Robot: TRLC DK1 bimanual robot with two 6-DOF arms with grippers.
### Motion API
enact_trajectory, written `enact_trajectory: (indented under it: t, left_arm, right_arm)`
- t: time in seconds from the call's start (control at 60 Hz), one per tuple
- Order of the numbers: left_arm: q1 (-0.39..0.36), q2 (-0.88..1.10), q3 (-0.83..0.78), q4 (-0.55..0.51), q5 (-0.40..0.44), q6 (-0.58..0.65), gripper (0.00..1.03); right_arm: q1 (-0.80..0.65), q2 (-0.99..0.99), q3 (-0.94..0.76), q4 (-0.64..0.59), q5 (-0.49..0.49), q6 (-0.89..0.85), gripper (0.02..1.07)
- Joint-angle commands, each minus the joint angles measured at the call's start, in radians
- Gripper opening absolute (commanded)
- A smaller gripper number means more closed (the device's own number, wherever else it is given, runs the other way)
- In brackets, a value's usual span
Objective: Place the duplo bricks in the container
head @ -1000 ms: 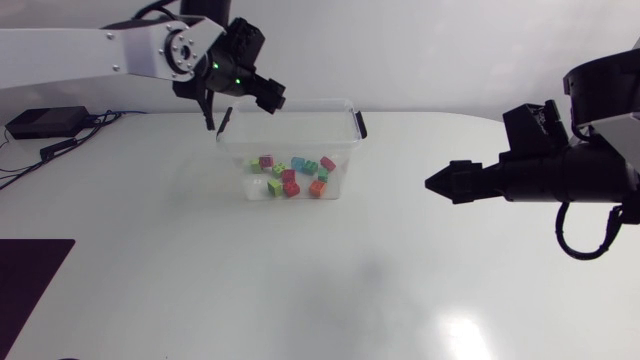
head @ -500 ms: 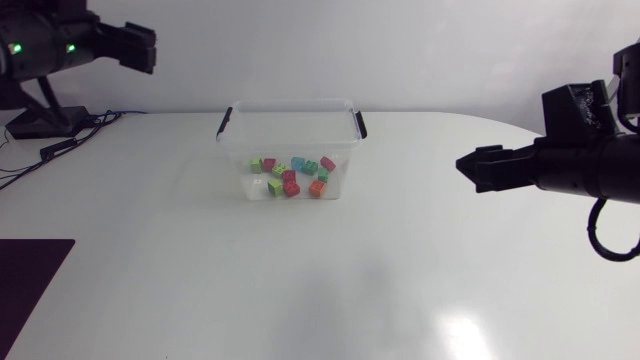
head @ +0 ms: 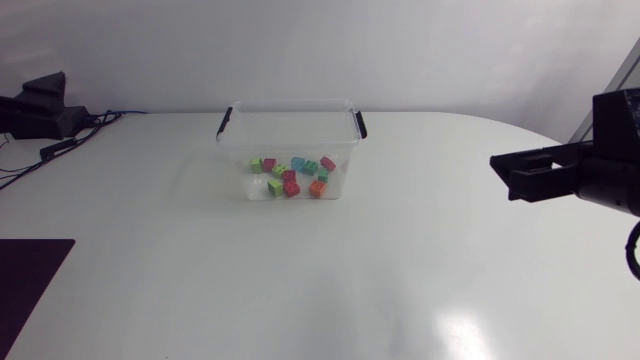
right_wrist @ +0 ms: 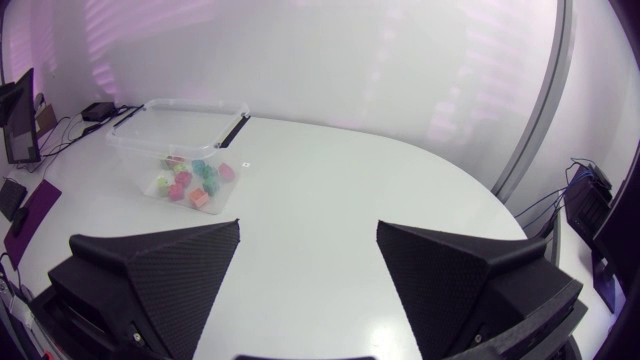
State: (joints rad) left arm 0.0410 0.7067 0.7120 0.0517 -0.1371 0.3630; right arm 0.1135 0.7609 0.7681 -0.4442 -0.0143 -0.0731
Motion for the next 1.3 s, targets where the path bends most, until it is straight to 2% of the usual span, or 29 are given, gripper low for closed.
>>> enact_trajectory:
  t: [0.0,0.15,0.683,1.283]
  left_arm:
    - [0.022,-0.072,-0.069,0.019,-0.006,0.011,0.99]
    - [0.045,-0.207,-0.157,0.023,-0.006,0.016,0.99]
    - [0.044,-0.612,-0.383,0.009,-0.005,0.021,0.99]
    - [-0.008,-0.671,-0.586,-0.028,0.083,-0.216,0.99]
  right_arm:
    - [-0.025,-0.044,-0.046,0.013,0.013,-0.033,1.01]
    - [-0.058,-0.124,-0.084,0.018,0.014,-0.051,1.01]
    - [-0.168,-0.423,-0.273,0.054,0.033,-0.149,1.01]
    - [-0.134,-0.632,-0.579,0.295,0.021,-0.012,1.01]
